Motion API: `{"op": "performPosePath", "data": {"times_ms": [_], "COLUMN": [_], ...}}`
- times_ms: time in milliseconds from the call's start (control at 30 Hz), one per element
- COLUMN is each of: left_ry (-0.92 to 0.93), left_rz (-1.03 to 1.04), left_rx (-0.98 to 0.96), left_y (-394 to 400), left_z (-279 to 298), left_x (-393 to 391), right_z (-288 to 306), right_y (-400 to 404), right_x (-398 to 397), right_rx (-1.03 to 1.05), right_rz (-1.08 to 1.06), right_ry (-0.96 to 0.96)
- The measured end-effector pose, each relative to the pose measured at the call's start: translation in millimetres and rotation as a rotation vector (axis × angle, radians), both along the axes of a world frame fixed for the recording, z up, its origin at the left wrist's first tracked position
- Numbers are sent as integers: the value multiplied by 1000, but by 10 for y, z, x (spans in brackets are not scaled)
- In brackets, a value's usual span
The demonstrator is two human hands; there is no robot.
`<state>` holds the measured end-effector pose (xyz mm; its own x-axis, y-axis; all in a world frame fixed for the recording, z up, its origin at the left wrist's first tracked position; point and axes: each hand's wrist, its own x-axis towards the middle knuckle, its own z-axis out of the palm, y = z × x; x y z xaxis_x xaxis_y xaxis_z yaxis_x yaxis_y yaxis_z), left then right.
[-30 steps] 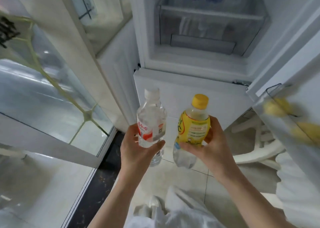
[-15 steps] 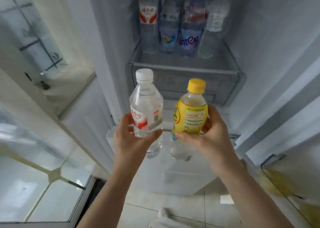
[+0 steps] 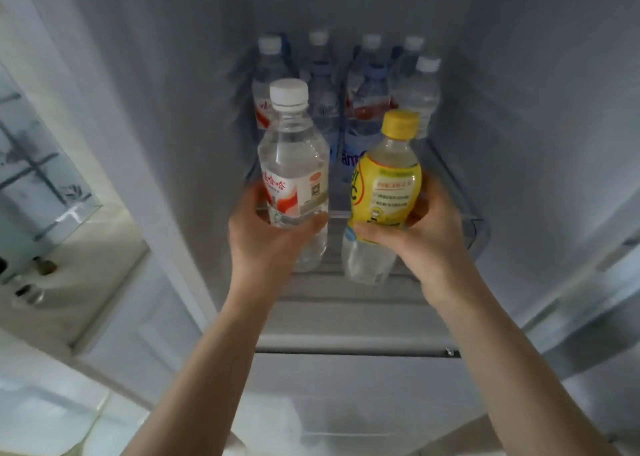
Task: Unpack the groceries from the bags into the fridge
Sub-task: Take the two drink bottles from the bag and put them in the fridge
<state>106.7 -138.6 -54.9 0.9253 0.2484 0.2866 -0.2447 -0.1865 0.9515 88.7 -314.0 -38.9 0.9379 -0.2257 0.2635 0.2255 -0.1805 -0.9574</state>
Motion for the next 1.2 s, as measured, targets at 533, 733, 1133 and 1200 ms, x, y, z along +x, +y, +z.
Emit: {"op": "performPosePath", "data": {"times_ms": [533,733,1133,1200], "left_ry": [-147,-151,-159,-163], "left_rz": [67,120,179,156], "left_rx": [-120,-128,-2,14], "left_y": [-191,-217,-216,-193], "left_z": [-41,-157,-290,-309], "left_x": [1103,1211,1324,1297], "right_z": [83,-38,-164,-171], "right_y": [192,174,276,270], "right_x": [1073,1204,1351,1341], "right_rx": [23,-11,-260,-284], "right_rz": [-135,-162,-261,-266], "right_ry": [-134,-130,-169,-173]}}
